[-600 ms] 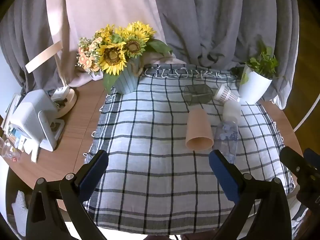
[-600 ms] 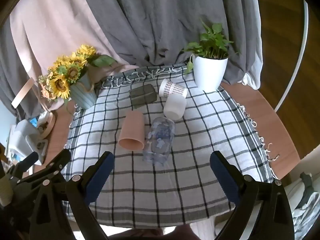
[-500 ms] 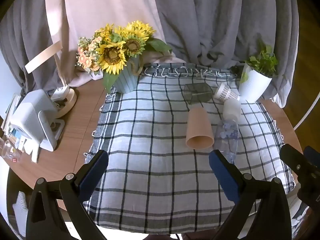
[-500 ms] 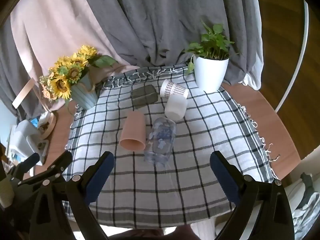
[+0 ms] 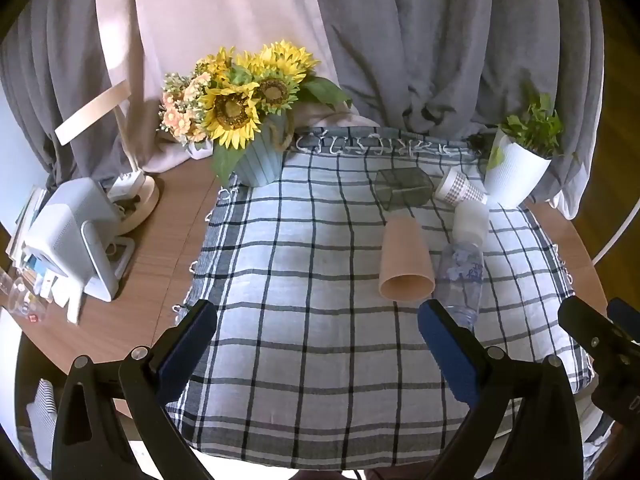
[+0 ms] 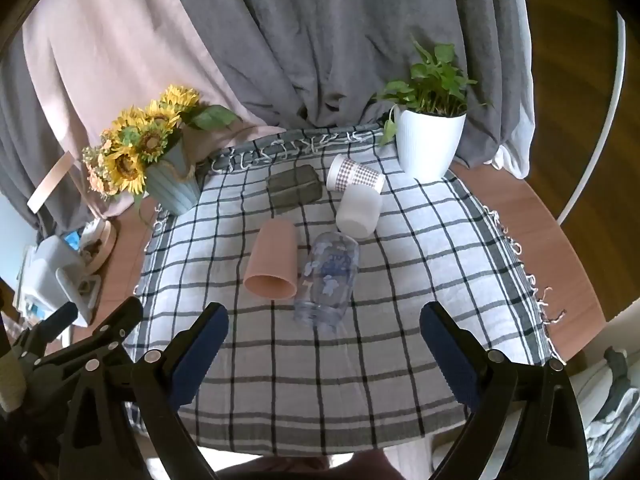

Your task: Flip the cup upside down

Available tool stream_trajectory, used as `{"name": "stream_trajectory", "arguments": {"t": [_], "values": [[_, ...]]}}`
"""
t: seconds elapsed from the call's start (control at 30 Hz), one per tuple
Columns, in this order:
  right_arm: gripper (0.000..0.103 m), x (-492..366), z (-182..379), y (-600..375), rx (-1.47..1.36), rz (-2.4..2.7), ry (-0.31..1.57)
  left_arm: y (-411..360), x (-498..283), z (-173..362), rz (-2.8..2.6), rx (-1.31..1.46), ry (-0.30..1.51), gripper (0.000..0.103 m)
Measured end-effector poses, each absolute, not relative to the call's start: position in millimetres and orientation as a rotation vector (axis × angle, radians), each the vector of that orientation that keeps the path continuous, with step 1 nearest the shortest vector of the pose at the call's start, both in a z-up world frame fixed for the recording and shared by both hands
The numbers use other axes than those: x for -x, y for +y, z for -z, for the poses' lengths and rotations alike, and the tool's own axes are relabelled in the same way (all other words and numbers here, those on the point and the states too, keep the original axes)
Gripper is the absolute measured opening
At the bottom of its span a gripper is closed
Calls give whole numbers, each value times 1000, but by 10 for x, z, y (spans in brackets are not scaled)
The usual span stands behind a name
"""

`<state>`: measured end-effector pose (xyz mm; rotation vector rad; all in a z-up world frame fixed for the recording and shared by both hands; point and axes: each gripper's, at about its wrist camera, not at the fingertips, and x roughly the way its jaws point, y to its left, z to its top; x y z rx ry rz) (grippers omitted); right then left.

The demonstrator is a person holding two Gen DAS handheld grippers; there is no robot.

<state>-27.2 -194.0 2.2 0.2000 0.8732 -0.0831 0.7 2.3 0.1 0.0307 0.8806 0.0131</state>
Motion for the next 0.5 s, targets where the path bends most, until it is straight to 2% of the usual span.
{"name": "stream_trajectory", "arguments": {"t": [0.5], "values": [[97,262,-1,-1930,-200,86,877,27,-45,43,-15,-28,892,103]]}}
